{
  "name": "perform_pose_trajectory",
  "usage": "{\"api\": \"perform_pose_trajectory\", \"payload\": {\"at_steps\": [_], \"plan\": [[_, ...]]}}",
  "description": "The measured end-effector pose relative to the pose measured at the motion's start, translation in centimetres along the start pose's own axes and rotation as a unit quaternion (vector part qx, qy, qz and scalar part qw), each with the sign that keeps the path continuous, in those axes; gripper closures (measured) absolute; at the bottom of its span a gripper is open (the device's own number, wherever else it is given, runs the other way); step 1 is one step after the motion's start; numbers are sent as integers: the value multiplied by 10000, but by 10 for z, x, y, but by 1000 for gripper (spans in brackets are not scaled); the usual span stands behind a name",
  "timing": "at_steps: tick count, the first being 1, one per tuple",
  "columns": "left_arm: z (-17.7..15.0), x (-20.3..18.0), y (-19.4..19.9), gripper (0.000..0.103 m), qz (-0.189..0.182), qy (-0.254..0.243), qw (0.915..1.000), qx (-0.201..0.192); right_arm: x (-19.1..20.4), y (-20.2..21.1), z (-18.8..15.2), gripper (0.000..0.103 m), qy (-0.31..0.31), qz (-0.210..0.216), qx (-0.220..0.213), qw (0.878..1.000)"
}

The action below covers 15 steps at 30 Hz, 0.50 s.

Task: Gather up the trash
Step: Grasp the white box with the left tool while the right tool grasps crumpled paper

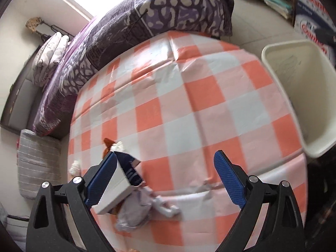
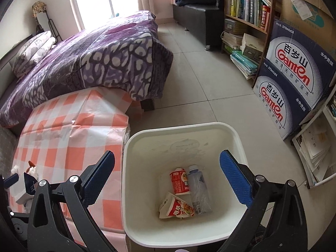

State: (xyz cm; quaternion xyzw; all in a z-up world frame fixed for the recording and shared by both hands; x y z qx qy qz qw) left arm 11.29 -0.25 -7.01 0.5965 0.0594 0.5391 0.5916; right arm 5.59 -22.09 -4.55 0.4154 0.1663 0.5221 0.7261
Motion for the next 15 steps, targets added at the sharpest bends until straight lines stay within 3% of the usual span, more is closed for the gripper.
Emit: {"api": "perform_pose_trajectory", "payload": {"at_steps": [7,11,15], "plan": [[-29,38,-33,12,77,-614,9973,397,34,-15,-9,7,288,150,245,9992],[-41,66,-64,12,-227,-262,9970,692,56,-23,-14,7,497,278,367,9977],[-53,87,-88,12,-589,78,9954,751,79,-28,-21,7,753,401,457,9953]]}}
Point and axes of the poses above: each gripper's, at about its wrist camera, not at the fingertips, and y roughly against the way its jaws point, x to its left, z to its top, the point moved 3 cm from there along -y, roughly the way its jaws point, and after that the axes turned 7 degrees about z, right-handed, at the moved point
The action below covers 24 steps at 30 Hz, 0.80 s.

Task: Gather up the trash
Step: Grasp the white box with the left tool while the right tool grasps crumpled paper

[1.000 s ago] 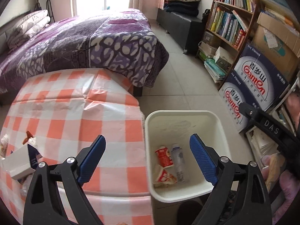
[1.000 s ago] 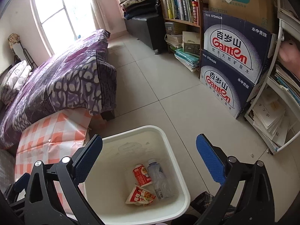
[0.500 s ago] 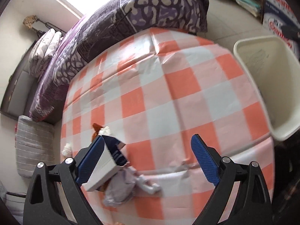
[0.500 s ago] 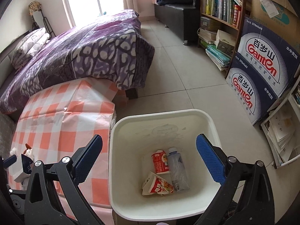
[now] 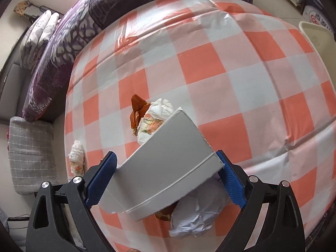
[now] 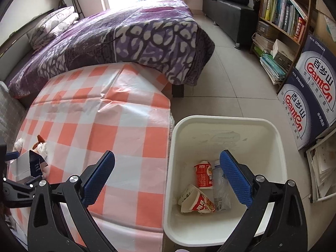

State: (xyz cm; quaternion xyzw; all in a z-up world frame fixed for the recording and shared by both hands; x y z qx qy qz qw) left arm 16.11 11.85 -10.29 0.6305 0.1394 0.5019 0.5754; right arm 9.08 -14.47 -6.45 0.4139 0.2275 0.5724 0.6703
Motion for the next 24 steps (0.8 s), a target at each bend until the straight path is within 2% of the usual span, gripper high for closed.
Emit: {"api": "perform_pose_trajectory", "payload": {"at_steps": [5,9,10,12,13,15,17,19,20,21,24], "plan": [[-8,29,-5,13,-623,677,9957,-147,28,-11,-6,7,288,153,168,9993],[-19,55,-12,18,-892,1394,9862,-53,46,-18,-11,7,391,321,298,9983],[-22,62,-14,27,-1016,1602,9818,-25,51,-19,-12,7,407,360,327,9980],[-30,77,-23,57,-1280,2086,9695,111,58,-21,-15,7,447,398,348,9976],[-33,84,-25,69,-1377,2280,9638,138,62,-20,-16,7,484,422,339,9974],[-39,97,-27,73,-1463,2616,9539,157,70,-21,-18,7,569,481,323,9967],[-43,104,-26,73,-1522,2742,9494,142,80,-21,-22,7,682,575,341,9954],[-46,105,-25,63,-1655,2726,9476,163,89,-23,-27,7,781,646,392,9941],[-48,106,-26,41,-1639,2724,9479,206,94,-24,-30,7,834,671,437,9933],[-50,106,-27,33,-1584,2692,9497,244,97,-26,-32,7,866,699,485,9926],[-57,102,-27,32,-1579,2501,9545,384,108,-30,-39,7,874,845,675,9903]]}}
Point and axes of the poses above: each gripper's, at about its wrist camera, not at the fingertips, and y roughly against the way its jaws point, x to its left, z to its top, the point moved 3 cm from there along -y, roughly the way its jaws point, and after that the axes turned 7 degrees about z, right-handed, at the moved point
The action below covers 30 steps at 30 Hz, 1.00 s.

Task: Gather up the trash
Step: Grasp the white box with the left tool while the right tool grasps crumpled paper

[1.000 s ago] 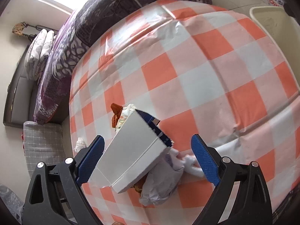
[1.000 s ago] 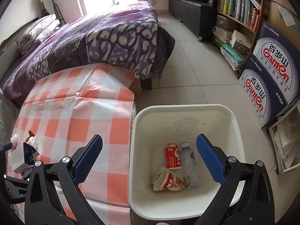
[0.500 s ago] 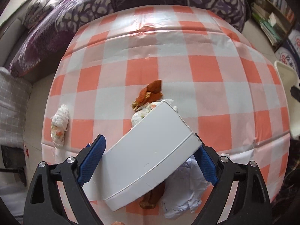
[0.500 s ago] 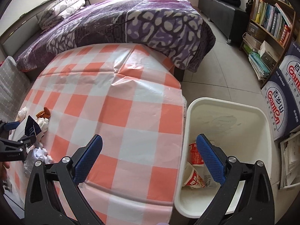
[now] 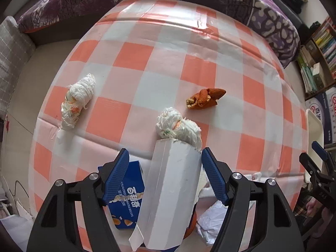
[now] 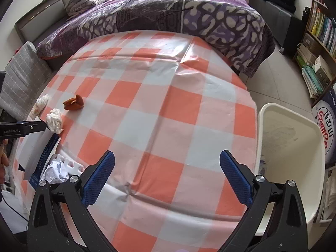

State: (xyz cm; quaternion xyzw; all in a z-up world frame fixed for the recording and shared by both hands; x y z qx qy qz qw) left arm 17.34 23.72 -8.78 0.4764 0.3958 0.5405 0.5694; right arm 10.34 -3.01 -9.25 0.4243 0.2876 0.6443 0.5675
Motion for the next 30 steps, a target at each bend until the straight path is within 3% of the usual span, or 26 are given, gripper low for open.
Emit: {"api": "perform_pose_trajectory", "payload": {"at_steps": [6,7,8,10,15,21,26,30], "plan": [[-20,-6,-4,31,110,-421,9988,234,21,-7,-9,7,-112,346,234,9991],[-23,-9,-4,37,141,-498,9984,239,24,-8,-11,7,-154,419,276,9986],[-25,-11,-5,59,165,-546,9981,236,27,-9,-14,7,-229,539,351,9977],[-26,-9,-1,68,98,-434,9988,193,32,-13,-18,7,-393,737,512,9952],[-15,12,39,69,-131,116,9984,-537,51,-19,-33,7,-870,1234,893,9845],[-4,23,90,69,-227,700,9863,-1473,85,-32,-51,7,-1751,1570,1073,9660],[-5,23,118,69,-203,859,9775,-1916,119,-45,-56,7,-1818,1544,985,9661],[-6,27,123,69,-194,963,9746,-2013,134,-50,-53,6,-1482,1362,888,9755]]}}
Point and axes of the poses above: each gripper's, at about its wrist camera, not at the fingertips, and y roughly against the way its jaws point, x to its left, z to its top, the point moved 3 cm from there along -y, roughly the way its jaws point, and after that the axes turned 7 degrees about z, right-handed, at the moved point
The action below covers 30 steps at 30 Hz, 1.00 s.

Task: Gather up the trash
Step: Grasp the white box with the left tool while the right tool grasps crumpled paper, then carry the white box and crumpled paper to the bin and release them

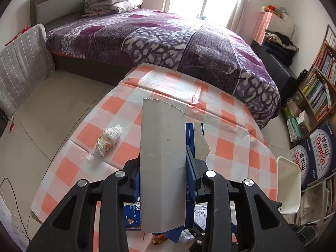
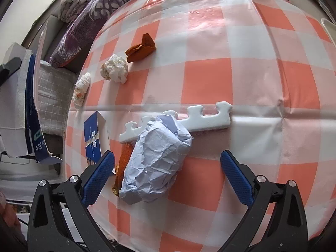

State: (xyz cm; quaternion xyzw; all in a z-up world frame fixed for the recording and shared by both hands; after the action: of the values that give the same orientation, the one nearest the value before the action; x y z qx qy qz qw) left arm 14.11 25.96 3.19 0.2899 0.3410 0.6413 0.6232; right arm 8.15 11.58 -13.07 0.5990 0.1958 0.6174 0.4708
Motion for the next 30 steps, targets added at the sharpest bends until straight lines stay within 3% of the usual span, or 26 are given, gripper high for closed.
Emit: {"api": "perform_pose_trajectory", "payload": {"at_steps": [2,3,4,7,21,30], "plan": [[0,2,-2,68,45,42,10000,5,5,-3,3,17,256,-79,-37,9996],[0,3,-3,68,62,81,9999,12,6,-2,4,40,351,-108,-39,9993],[-1,5,-5,68,71,121,9999,25,6,-2,4,51,432,-64,20,9990],[0,7,-8,68,130,270,9995,31,3,6,11,57,562,83,5,9984],[9,-22,-6,68,183,756,9966,-273,-28,100,88,59,1082,-167,-1167,9871],[7,-65,-19,68,142,701,9971,-249,-76,149,124,59,1091,-509,-1675,9785]]}}
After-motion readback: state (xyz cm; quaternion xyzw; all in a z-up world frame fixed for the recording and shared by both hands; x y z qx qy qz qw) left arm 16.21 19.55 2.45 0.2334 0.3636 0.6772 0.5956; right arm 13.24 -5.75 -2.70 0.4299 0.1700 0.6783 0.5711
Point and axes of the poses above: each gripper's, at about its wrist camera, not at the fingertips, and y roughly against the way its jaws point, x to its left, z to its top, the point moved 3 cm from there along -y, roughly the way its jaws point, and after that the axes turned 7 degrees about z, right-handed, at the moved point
